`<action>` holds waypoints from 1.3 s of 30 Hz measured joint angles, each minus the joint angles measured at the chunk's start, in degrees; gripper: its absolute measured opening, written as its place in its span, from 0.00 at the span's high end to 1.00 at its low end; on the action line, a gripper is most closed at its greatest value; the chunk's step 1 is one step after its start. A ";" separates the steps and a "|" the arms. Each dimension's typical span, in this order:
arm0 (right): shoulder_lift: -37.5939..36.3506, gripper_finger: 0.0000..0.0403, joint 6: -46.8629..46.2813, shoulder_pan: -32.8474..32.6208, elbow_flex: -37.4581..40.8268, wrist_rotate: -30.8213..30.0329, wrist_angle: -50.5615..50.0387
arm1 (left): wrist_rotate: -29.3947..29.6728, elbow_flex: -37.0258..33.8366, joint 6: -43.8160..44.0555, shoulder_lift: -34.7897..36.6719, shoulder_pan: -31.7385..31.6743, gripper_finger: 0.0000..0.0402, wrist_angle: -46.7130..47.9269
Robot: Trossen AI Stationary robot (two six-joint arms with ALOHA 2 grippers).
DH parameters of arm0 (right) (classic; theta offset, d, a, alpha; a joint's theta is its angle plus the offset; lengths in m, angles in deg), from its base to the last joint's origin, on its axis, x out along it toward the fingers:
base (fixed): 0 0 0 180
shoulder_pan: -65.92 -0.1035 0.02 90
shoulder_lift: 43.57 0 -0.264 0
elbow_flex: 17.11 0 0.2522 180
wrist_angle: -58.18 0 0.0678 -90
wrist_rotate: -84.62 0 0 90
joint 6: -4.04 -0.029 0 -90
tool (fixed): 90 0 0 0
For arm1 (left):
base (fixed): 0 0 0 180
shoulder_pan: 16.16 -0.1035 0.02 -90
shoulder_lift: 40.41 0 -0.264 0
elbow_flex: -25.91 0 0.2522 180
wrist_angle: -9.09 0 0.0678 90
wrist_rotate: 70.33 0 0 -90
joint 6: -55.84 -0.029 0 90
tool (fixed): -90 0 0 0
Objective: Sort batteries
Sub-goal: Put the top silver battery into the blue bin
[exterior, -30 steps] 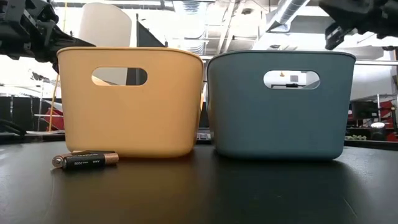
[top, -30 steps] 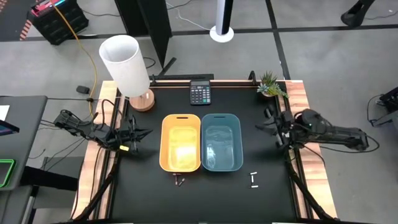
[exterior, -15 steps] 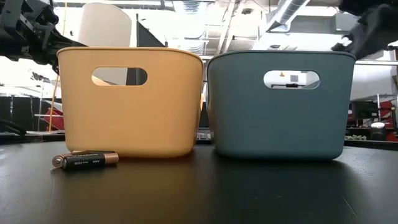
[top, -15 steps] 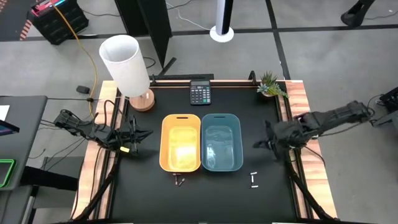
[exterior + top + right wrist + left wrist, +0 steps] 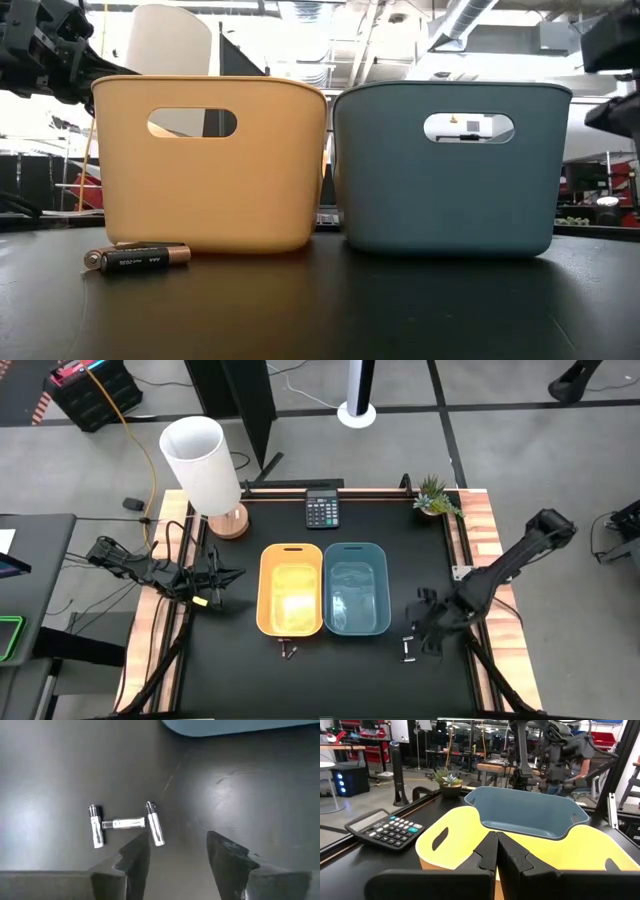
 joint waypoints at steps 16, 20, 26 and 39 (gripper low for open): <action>16.34 0.53 -1.73 -2.47 -3.16 1.78 2.86 | -0.02 0.00 -0.97 0.00 0.00 1.00 -0.04; 18.93 0.53 -1.73 -3.11 -4.15 1.88 2.34 | -0.04 0.00 -0.97 0.00 0.00 1.00 -0.04; 19.53 0.57 -1.67 -2.91 -4.29 1.86 2.17 | -0.06 0.00 -0.95 0.00 -0.02 1.00 -0.04; 19.70 0.80 0.78 -1.48 -4.16 1.92 1.88 | -0.11 0.00 -0.60 -0.01 -0.02 1.00 -0.04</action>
